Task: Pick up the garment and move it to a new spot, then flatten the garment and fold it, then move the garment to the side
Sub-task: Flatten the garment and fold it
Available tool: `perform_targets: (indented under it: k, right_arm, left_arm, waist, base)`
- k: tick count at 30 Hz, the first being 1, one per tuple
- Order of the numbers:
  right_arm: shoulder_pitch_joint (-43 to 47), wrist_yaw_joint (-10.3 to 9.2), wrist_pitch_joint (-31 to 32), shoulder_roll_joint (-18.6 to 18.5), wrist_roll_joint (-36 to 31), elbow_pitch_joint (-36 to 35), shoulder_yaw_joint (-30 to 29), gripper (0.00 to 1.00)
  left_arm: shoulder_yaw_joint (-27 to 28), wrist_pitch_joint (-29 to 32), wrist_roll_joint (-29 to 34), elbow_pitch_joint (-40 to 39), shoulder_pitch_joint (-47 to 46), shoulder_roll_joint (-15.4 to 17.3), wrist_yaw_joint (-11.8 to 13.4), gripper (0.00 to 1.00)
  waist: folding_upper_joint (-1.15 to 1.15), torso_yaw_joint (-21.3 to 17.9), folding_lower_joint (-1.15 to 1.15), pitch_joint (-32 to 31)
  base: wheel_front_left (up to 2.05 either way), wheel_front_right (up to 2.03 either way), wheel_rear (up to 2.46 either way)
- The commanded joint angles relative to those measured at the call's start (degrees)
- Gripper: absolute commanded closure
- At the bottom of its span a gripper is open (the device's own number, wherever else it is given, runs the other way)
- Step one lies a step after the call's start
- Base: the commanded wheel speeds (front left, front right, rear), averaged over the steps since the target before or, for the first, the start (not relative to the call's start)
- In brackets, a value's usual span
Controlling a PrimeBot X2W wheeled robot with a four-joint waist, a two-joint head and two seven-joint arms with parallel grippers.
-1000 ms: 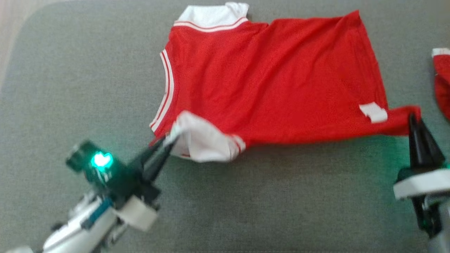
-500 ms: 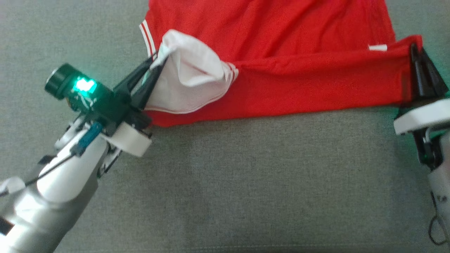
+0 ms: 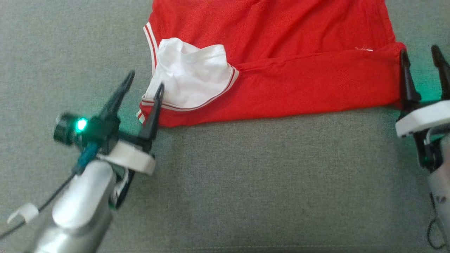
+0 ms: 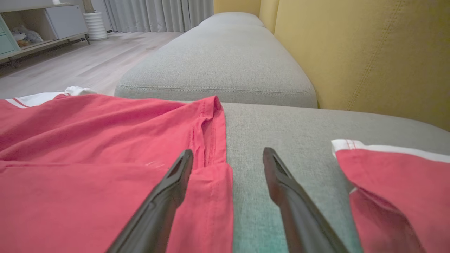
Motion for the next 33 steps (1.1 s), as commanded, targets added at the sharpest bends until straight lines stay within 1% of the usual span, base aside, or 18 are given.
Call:
perform_targets:
  k: [1,5,7,14,19,22,23,24,25,29,33]
  right_arm:
    - [1.52,0.39,-0.77,-0.19,-0.31,-1.66,0.43,0.0]
    - [2.91,0.39,-0.78,0.63,-0.52,-2.52,-0.24,0.0]
    - [3.29,0.39,-0.78,0.87,-0.6,-2.73,-0.36,0.0]
    - [4.1,0.39,-0.78,1.07,-0.53,-2.88,-0.87,0.0]
    - [4.64,0.39,-0.78,1.34,-0.55,-2.99,-0.98,0.0]
    - [4.83,0.39,-0.78,1.43,-0.53,-2.83,-0.66,0.0]
    - [4.91,0.39,-0.78,1.46,-0.47,-2.64,-0.42,0.0]
    - [4.97,0.39,-0.78,1.49,-0.32,-2.38,-0.17,0.0]
    - [5.04,0.39,-0.78,1.49,-0.13,-1.97,0.08,0.0]
    - [5.49,0.39,-0.78,1.32,1.69,1.19,1.41,0.0]
    - [5.42,0.39,-0.65,0.91,4.03,4.73,2.66,0.0]
  left_arm:
    - [2.93,-0.13,-0.88,-1.72,-0.11,1.16,0.35,0.0]
    - [4.32,-0.13,-3.95,-0.18,4.5,0.1,0.79,0.0]
    - [4.92,-0.02,-5.12,0.55,5.72,-0.21,1.29,0.0]
    - [5.77,0.0,-7.25,0.35,8.31,-0.47,1.41,0.0]
    - [4.85,0.47,-7.26,1.59,8.13,-0.68,0.78,0.0]
    - [3.63,1.61,-7.14,3.3,7.59,-0.75,-0.42,0.0]
    - [3.27,1.86,-7.27,3.83,7.48,-0.87,-0.96,0.19]
    - [3.0,2.01,-7.51,4.24,7.39,-1.01,-1.58,0.61]
    - [2.87,2.01,-7.87,4.55,7.35,-1.18,-2.19,1.0]
    - [2.38,1.94,-8.98,4.81,7.67,-1.34,-4.29,1.0]
    - [2.73,1.5,-9.7,4.06,8.05,-1.07,-4.98,1.0]
  waist:
    - [0.0,-0.13,0.0,-0.19]
    - [0.0,-0.53,0.0,-0.55]
    - [0.0,-0.75,0.0,-0.66]
    - [0.0,-0.95,0.0,-0.88]
    - [0.0,-0.77,0.0,-1.0]
    - [0.0,-0.77,0.0,-1.2]
    - [0.0,-0.77,0.0,-1.31]
    - [0.0,-0.78,0.0,-1.42]
    - [0.0,-0.75,0.0,-1.55]
    - [0.0,-0.41,0.0,-2.42]
    - [0.0,0.19,0.0,-3.22]
  base:
    - [0.0,0.0,0.0]
    - [0.0,0.0,0.0]
    - [0.0,0.0,0.0]
    - [0.0,0.0,0.0]
    - [0.0,0.0,0.0]
    - [0.0,0.0,0.0]
    - [0.0,0.0,0.0]
    - [0.0,0.0,0.0]
    - [0.0,0.0,0.0]
    - [0.0,0.0,0.0]
    - [0.0,0.0,0.0]
